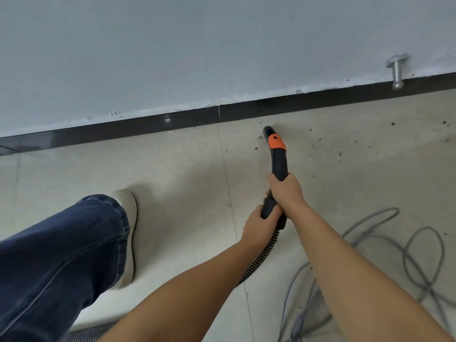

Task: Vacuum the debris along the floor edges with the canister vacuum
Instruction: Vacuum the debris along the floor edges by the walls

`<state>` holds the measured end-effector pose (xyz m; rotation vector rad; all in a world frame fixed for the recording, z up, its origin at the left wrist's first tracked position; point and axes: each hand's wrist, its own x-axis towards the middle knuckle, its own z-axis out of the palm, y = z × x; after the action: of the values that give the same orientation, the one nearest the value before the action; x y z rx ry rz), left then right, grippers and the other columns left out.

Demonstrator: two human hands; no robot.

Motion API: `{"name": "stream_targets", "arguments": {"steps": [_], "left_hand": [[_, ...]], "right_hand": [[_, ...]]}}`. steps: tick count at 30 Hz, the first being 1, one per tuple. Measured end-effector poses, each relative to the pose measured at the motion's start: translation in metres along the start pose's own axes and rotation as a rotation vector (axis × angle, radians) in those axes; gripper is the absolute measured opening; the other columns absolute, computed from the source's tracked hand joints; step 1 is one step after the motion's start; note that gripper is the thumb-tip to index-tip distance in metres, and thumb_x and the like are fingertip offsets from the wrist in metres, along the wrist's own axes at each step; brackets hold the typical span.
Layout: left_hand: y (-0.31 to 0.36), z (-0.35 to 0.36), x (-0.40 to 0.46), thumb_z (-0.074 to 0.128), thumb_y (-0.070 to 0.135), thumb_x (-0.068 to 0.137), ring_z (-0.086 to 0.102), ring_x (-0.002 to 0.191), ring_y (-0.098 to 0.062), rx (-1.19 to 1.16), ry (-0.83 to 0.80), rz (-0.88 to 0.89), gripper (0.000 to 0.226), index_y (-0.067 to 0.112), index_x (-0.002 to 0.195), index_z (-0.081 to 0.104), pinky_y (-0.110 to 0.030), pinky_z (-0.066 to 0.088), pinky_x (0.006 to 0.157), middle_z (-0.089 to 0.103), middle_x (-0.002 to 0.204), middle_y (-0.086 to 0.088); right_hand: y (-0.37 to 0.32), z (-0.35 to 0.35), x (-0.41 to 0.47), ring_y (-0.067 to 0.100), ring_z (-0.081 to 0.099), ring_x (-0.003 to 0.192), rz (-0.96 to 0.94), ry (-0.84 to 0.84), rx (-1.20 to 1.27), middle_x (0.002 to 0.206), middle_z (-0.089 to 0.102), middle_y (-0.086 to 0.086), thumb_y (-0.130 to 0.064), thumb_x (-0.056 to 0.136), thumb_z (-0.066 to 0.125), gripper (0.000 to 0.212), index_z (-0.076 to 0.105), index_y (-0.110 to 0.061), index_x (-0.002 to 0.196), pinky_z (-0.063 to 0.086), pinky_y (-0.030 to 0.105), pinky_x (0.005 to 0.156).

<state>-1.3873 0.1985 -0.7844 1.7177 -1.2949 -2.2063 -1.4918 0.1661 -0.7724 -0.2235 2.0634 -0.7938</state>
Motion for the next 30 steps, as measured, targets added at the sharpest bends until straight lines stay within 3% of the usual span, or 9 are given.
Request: {"name": "stream_targets", "arguments": {"steps": [5, 11, 15, 19, 24, 30], "left_hand": [[0.021, 0.015, 0.008, 0.053, 0.074, 0.063, 0.068, 0.077, -0.021, 0.037, -0.036, 0.017, 0.066, 0.018, 0.096, 0.061, -0.049, 0.057, 0.081, 0.071, 0.088, -0.004], [0.016, -0.001, 0.004, 0.052, 0.074, 0.062, 0.068, 0.081, -0.024, -0.092, 0.086, 0.020, 0.060, 0.024, 0.094, 0.060, -0.051, 0.056, 0.085, 0.071, 0.087, -0.003], [-0.009, 0.009, -0.023, 0.052, 0.074, 0.063, 0.068, 0.084, -0.024, -0.186, 0.140, -0.008, 0.066, 0.024, 0.104, 0.062, -0.050, 0.056, 0.085, 0.072, 0.092, -0.003], [-0.029, 0.028, -0.047, 0.053, 0.076, 0.065, 0.068, 0.081, -0.023, -0.108, 0.037, -0.070, 0.063, 0.024, 0.098, 0.063, -0.051, 0.056, 0.085, 0.072, 0.089, -0.002], [-0.023, 0.037, -0.047, 0.053, 0.076, 0.065, 0.069, 0.086, -0.026, -0.022, -0.013, -0.042, 0.058, 0.025, 0.093, 0.061, -0.051, 0.055, 0.087, 0.072, 0.088, -0.003], [-0.015, 0.011, -0.032, 0.053, 0.074, 0.067, 0.066, 0.073, -0.021, -0.057, 0.084, -0.001, 0.069, 0.017, 0.103, 0.063, -0.047, 0.058, 0.078, 0.071, 0.088, -0.007]], "right_hand": [[-0.006, -0.020, 0.018, 0.024, 0.059, 0.065, 0.032, 0.011, 0.066, 0.071, 0.061, 0.008, -0.020, 0.090, 0.054, 0.027, 0.053, -0.003, 0.110, 0.051, 0.032, 0.062], [-0.024, 0.009, 0.015, 0.021, 0.059, 0.059, -0.025, -0.144, -0.036, 0.069, 0.061, 0.008, -0.020, 0.089, 0.055, 0.026, 0.054, -0.003, 0.109, 0.049, 0.030, 0.060], [-0.010, 0.012, -0.012, 0.019, 0.060, 0.059, -0.048, -0.245, -0.158, 0.071, 0.063, 0.007, -0.021, 0.088, 0.054, 0.020, 0.055, -0.007, 0.103, 0.045, 0.026, 0.054], [0.025, -0.016, -0.033, 0.017, 0.057, 0.058, 0.018, -0.135, -0.123, 0.073, 0.061, 0.006, -0.023, 0.090, 0.056, 0.021, 0.053, -0.008, 0.104, 0.044, 0.026, 0.053], [0.036, -0.036, -0.027, 0.029, 0.063, 0.070, 0.067, -0.060, -0.006, 0.077, 0.063, 0.012, -0.025, 0.090, 0.057, 0.023, 0.052, -0.007, 0.105, 0.058, 0.045, 0.077], [0.011, -0.002, -0.021, 0.020, 0.060, 0.063, -0.008, -0.124, -0.029, 0.075, 0.062, 0.007, -0.024, 0.089, 0.056, 0.025, 0.052, -0.007, 0.106, 0.050, 0.032, 0.065]]}}
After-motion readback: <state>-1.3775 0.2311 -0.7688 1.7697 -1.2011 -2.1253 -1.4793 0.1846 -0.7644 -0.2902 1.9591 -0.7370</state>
